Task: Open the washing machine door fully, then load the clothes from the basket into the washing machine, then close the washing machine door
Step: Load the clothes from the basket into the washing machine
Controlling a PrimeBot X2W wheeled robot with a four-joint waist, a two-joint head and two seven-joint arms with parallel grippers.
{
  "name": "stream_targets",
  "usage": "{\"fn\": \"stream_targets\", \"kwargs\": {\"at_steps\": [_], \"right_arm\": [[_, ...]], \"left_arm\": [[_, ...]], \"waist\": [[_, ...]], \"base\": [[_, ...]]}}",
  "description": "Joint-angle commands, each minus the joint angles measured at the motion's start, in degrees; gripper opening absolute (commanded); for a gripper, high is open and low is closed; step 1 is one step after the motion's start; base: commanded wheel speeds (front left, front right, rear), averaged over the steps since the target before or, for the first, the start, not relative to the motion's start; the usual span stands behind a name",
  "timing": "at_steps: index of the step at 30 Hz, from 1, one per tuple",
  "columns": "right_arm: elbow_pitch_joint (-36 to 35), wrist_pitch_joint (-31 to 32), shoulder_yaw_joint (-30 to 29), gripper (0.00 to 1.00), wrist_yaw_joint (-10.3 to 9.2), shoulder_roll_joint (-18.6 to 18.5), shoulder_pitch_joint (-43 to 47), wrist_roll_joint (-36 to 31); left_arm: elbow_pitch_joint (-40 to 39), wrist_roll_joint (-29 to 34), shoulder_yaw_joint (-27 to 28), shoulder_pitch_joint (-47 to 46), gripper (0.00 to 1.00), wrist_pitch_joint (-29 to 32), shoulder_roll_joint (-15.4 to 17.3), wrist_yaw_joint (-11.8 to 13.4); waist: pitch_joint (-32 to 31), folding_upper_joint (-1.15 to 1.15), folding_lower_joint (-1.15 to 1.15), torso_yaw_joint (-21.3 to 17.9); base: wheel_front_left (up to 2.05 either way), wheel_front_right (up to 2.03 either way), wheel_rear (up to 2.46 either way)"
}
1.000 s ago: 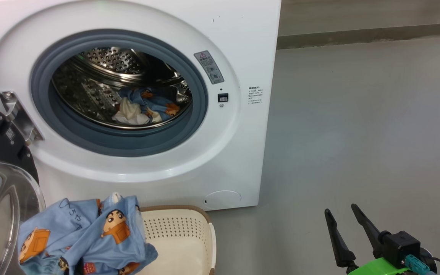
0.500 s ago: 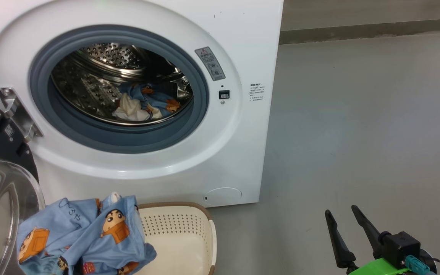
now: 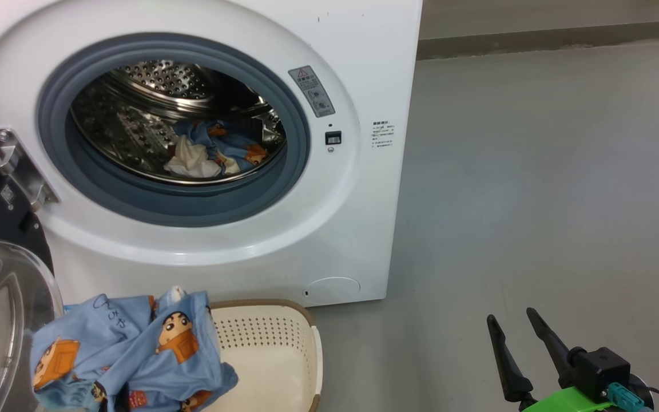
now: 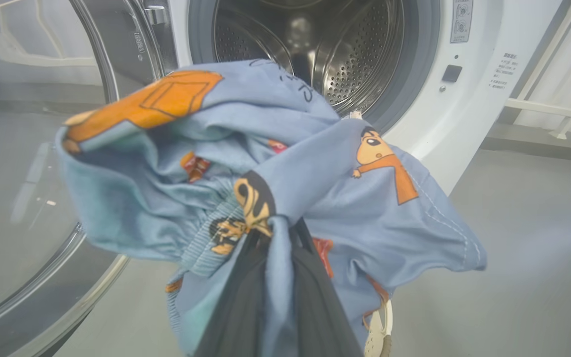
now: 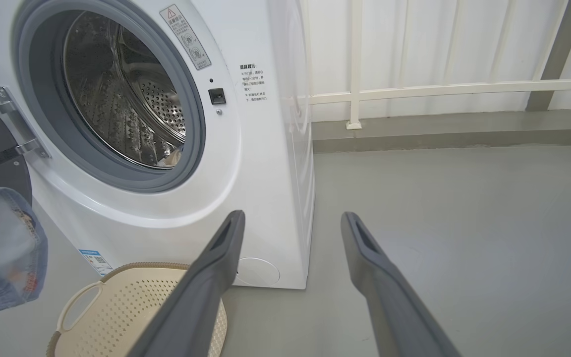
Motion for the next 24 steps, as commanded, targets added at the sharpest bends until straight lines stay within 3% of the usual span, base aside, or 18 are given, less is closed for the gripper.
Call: {"fn": "stream_targets", "kwargs": {"at_steps": [1,15,24], "right_arm": [[-1.2,-0.3,1.3,1.0,0.16,0.0,-0.9,0.2],[-1.7,-0.3,3.4,1.0,0.16,0.0,-2.2,1.5],[-2.7,-0.3,5.9,1.0,0.16,0.0,-4.7,3.1]], "left_arm": [[-1.7,0.6,1.6,-3.0,0.0,-0.8,0.2,-0.2],[1.1,1.6,0.1,-10.7,0.0,-0.8,0.2,-0.4],[6.0,1.4,2.9,-23.1,0.0,-0.8,3.0,-0.6]], "waist": [[0.1,0.0,0.0,-0.1],[4.0,0.0,0.0,-3.0],[11.0,0.0,0.0,-7.3]], "base": [[0.0,0.0,0.0],[0.0,0.0,0.0],[0.0,0.0,0.0]]}}
